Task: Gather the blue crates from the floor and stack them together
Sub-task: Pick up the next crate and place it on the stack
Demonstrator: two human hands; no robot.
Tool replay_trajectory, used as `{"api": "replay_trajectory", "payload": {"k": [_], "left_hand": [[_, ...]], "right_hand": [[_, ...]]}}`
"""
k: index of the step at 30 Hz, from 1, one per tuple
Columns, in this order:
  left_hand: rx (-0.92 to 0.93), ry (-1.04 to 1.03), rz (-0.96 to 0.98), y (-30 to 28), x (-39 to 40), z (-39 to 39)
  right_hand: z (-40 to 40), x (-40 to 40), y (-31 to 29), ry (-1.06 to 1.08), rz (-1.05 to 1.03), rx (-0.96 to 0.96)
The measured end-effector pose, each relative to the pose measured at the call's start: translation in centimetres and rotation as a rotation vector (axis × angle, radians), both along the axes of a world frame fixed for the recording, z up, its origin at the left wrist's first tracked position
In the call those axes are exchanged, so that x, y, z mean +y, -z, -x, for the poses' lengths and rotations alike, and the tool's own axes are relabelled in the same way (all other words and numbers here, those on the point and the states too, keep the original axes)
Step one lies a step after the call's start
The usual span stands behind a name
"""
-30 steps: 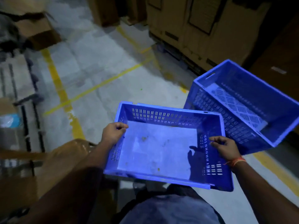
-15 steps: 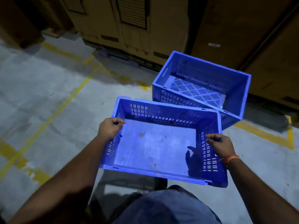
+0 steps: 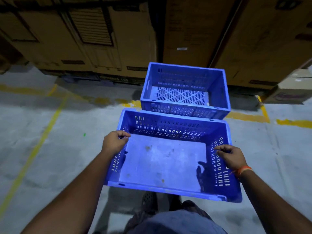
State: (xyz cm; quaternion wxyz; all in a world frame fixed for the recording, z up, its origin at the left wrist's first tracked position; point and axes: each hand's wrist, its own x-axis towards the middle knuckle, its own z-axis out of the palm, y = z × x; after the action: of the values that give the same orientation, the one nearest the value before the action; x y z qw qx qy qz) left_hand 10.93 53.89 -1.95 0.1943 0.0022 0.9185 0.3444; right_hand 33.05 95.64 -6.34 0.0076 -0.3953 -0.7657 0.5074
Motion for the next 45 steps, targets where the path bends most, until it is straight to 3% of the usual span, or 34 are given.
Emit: {"api": "replay_trajectory", "payload": {"k": [8, 20, 28, 45], "left_hand": [[0.069, 0.087, 0.003, -3.3, 0.3, 2.5], [0.131, -0.04, -0.066, -9.4, 3.4, 4.3], [0.106, -0.079, -0.179, -12.8, 6.4, 7.4], [0.245, -0.172, -0.024, -15.8, 18.4, 17.4]], "right_hand": [[-0.6, -2.2, -4.5, 0.105, -0.052, 0.011], [2.5, 1.1, -12.4, 0.082, -0.234, -0.051], [7.1, 4.9, -17.8, 0.065, -0.23, -0.061], [21.7, 19.2, -19.1, -0.071, -0.27, 0.037]]}}
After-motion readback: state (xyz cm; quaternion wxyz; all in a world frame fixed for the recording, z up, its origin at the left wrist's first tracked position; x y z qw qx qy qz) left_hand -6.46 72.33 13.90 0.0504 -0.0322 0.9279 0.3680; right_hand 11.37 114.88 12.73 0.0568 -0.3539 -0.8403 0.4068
